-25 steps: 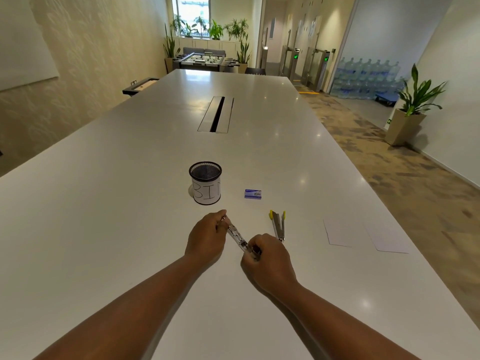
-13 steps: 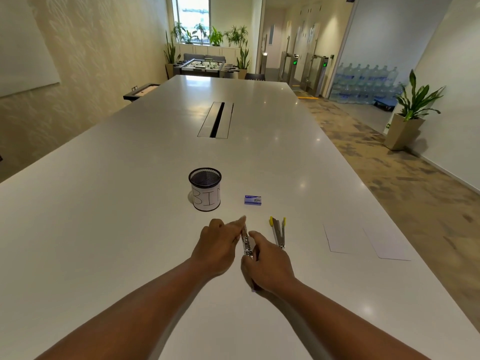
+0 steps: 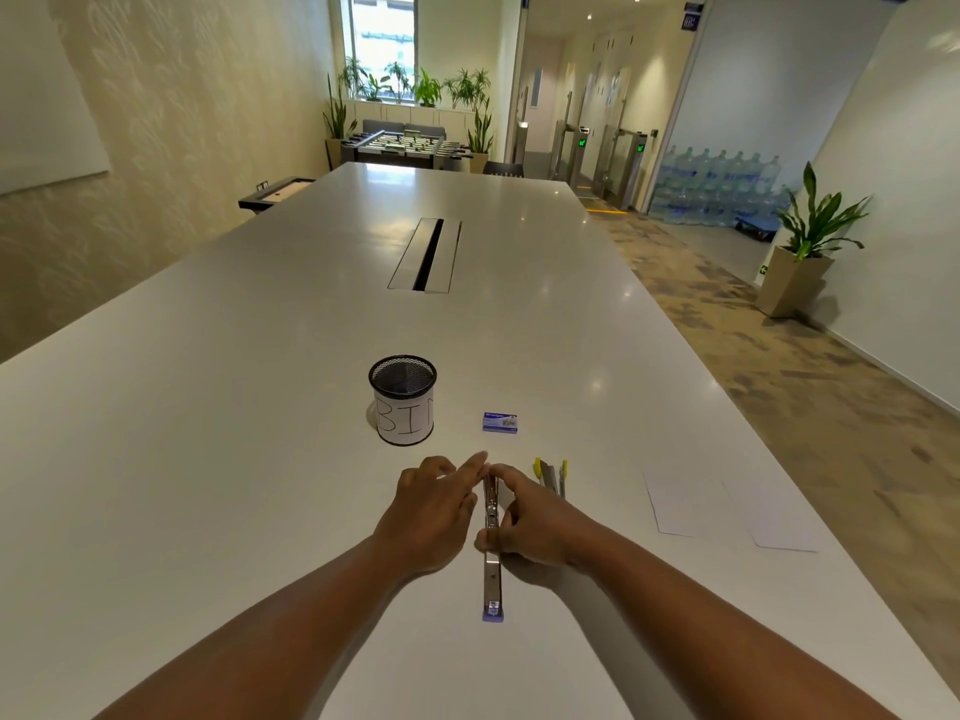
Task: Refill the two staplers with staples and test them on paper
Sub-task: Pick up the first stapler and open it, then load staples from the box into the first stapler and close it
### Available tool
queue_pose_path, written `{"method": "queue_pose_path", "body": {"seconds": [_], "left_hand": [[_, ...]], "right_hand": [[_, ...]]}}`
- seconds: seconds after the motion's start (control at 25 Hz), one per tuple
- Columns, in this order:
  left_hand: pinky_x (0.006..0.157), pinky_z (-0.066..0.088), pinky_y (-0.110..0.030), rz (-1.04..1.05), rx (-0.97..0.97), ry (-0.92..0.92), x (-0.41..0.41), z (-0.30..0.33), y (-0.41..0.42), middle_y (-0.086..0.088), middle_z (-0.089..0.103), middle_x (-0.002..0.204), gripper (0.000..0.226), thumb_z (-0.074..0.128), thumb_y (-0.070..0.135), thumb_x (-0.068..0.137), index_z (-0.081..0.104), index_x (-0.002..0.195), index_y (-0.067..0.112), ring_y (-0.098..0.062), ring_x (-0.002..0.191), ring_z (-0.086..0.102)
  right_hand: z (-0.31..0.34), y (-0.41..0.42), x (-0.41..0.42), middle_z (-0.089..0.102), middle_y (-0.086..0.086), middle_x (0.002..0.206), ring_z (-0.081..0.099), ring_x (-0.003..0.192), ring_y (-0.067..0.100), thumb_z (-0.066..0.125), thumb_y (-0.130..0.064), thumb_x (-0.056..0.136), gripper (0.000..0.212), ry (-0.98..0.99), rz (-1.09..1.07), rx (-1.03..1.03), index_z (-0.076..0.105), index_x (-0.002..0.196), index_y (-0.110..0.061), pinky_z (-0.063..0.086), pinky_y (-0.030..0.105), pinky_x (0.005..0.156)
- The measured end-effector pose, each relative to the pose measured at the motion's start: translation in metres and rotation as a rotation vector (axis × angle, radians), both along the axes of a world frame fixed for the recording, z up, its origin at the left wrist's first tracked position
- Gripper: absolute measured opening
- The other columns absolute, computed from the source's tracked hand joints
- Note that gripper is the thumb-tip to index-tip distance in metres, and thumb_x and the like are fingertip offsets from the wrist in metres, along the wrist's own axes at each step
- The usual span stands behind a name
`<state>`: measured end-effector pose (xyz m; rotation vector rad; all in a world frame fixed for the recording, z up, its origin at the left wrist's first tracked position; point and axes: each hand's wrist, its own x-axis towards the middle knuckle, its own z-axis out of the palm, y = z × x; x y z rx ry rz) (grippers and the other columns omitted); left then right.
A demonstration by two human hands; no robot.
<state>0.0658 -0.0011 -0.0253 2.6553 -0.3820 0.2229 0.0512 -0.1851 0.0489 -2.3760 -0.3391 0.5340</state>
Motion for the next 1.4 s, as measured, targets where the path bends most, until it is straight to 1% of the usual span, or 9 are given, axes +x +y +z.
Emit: {"method": "queue_pose_path", "body": {"seconds": [0.2,0.4,0.6,0.72,0.8,0.88,1.0,1.16,1.4], "left_hand": [[0.106,0.038,-0.042,-0.009,0.011,-0.035,-0.002,0.002,-0.001,-0.005,0.056,0.135,0.052,0.036,0.034,0.102,0.028,0.153,0.042,-0.022,0.129,0.049],[0.098,0.040,-0.041,-0.029,-0.021,-0.081,-0.005,0.006,-0.003,0.007,0.067,0.122,0.047,0.033,0.033,0.100,0.044,0.145,0.043,-0.016,0.121,0.051],[0.098,0.042,-0.041,-0.032,-0.021,-0.103,-0.006,0.006,-0.003,0.007,0.068,0.123,0.049,0.033,0.033,0.100,0.047,0.146,0.041,-0.017,0.120,0.053],[0.097,0.041,-0.040,-0.031,-0.027,-0.102,-0.007,0.007,-0.004,0.010,0.068,0.121,0.049,0.035,0.031,0.100,0.045,0.146,0.043,-0.016,0.118,0.053],[0.095,0.041,-0.039,-0.026,-0.018,-0.107,-0.007,0.007,-0.005,0.009,0.068,0.119,0.047,0.034,0.034,0.101,0.044,0.146,0.044,-0.015,0.117,0.053],[0.096,0.042,-0.039,-0.023,-0.016,-0.108,-0.007,0.007,-0.004,0.010,0.068,0.122,0.047,0.034,0.035,0.101,0.045,0.147,0.043,-0.015,0.117,0.053],[0.095,0.043,-0.040,-0.012,-0.007,-0.101,-0.007,0.008,-0.005,0.010,0.069,0.120,0.049,0.034,0.034,0.100,0.046,0.146,0.042,-0.016,0.119,0.053],[0.095,0.043,-0.040,-0.014,-0.001,-0.102,-0.007,0.008,-0.005,0.007,0.069,0.117,0.052,0.027,0.037,0.098,0.045,0.146,0.043,-0.017,0.118,0.053],[0.095,0.040,-0.040,-0.010,0.002,-0.108,-0.007,0.008,-0.006,0.006,0.068,0.124,0.048,0.034,0.035,0.102,0.045,0.147,0.041,-0.018,0.122,0.052]], "right_hand": [[0.000,0.000,-0.001,0.055,-0.014,0.082,0.060,0.074,0.005,0.080,-0.029,0.086,0.078,-0.002,0.007,0.000,0.033,0.148,-0.030,0.047,0.025,0.074],[-0.012,-0.003,-0.009,0.065,-0.003,0.071,0.063,0.069,0.013,0.080,-0.028,0.084,0.048,-0.122,-0.052,0.058,0.046,0.118,-0.031,0.057,0.045,0.078],[-0.025,-0.001,-0.015,0.065,-0.004,0.068,0.063,0.064,0.009,0.077,-0.032,0.085,0.035,-0.268,-0.058,0.066,0.047,0.101,-0.040,0.058,0.040,0.071],[-0.027,-0.001,-0.015,0.064,-0.005,0.066,0.062,0.061,0.008,0.078,-0.034,0.084,0.057,-0.273,-0.066,0.076,0.040,0.124,-0.049,0.055,0.033,0.067],[-0.027,-0.001,-0.014,0.064,-0.007,0.066,0.065,0.064,0.010,0.080,-0.033,0.083,0.071,-0.251,-0.066,0.084,0.037,0.139,-0.046,0.055,0.030,0.069],[-0.026,-0.002,-0.012,0.063,-0.011,0.068,0.064,0.068,0.008,0.080,-0.035,0.083,0.069,-0.230,-0.072,0.079,0.042,0.140,-0.038,0.054,0.029,0.072],[-0.024,-0.002,-0.011,0.068,-0.003,0.068,0.067,0.069,0.012,0.079,-0.032,0.084,0.050,-0.205,-0.073,0.100,0.048,0.122,-0.043,0.057,0.040,0.075],[-0.026,-0.001,-0.015,0.061,-0.022,0.066,0.058,0.062,0.000,0.072,-0.030,0.088,0.044,-0.269,-0.036,0.076,0.041,0.092,-0.062,0.050,0.028,0.065],[-0.031,-0.001,-0.016,0.064,-0.012,0.066,0.060,0.064,0.003,0.072,-0.031,0.088,0.020,-0.259,-0.081,0.092,0.051,0.088,-0.031,0.054,0.038,0.072]]}}
